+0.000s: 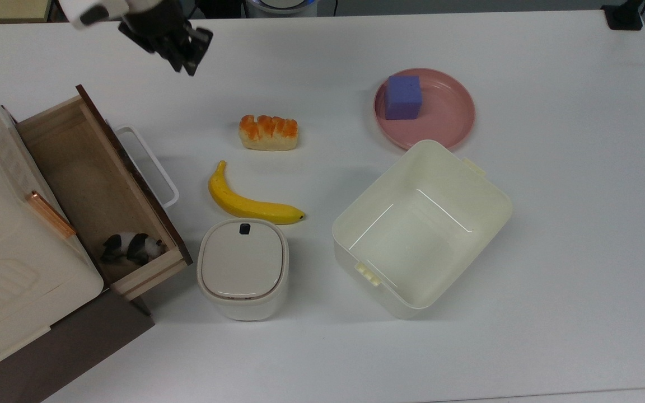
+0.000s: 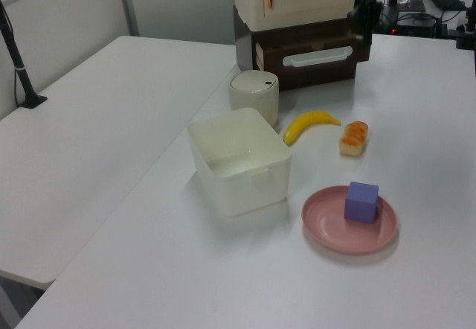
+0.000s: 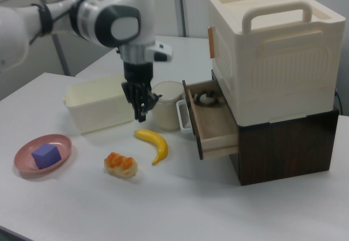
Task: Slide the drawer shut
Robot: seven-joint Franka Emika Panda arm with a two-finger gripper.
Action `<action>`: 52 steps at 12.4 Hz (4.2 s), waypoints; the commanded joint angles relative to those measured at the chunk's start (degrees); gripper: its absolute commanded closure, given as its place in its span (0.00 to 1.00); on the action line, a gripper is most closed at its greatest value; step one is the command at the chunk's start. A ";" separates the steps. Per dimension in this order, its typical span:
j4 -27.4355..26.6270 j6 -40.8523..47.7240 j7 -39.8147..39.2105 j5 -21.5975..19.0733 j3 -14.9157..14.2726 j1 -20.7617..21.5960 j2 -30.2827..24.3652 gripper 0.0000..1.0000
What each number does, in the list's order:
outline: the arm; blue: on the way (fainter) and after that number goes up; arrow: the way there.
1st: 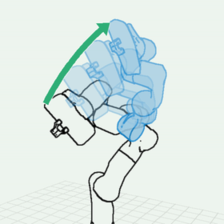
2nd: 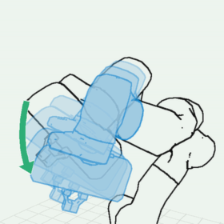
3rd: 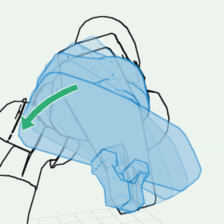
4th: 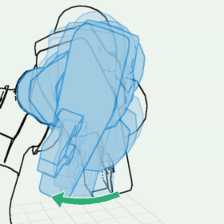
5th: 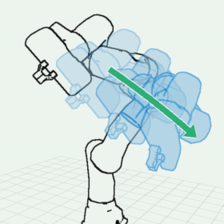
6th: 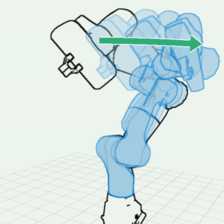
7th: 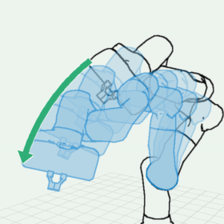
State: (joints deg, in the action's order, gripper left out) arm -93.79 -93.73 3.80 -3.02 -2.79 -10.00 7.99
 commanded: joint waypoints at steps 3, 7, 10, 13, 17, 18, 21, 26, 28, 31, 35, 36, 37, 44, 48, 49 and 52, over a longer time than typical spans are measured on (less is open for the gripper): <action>-0.16 -3.10 3.41 0.82 -0.64 -0.19 4.48 1.00; -2.98 -18.04 10.95 3.43 -1.43 -0.28 9.83 1.00; -3.15 -25.50 15.43 6.53 -1.43 -0.45 13.62 1.00; -2.97 -28.51 19.13 6.27 -1.52 -2.03 13.80 1.00; -2.89 -33.87 25.02 6.01 -1.61 -4.14 13.80 1.00; -2.89 -34.93 26.08 5.92 -1.61 -4.67 14.06 1.00; -2.62 -40.36 30.03 5.92 -2.40 -5.72 15.03 1.00; -2.45 -47.84 32.24 6.18 -3.45 -6.96 16.26 1.00; -2.45 -50.57 33.46 6.27 -4.50 -6.96 16.44 1.00; -2.80 -49.10 32.94 6.53 -4.07 -6.08 15.83 1.00; -2.62 -34.37 30.67 6.53 -1.89 -1.69 10.83 1.00; -2.62 -28.06 29.61 6.45 0.30 -1.69 8.73 1.00; -2.62 -23.30 28.04 6.45 1.72 -1.68 7.23 1.00; 2.12 -1.02 8.80 -0.49 7.26 -1.60 -6.05 1.00; 5.45 7.14 1.32 -0.94 10.34 -1.60 -9.66 0.23; 5.90 8.12 -1.31 -0.59 10.34 -1.60 -9.66 0.00; 5.38 8.13 -16.12 3.63 9.21 -2.38 -9.58 0.00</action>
State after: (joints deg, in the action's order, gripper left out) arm -88.45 -87.10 -0.80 -1.51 7.59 -11.78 -1.68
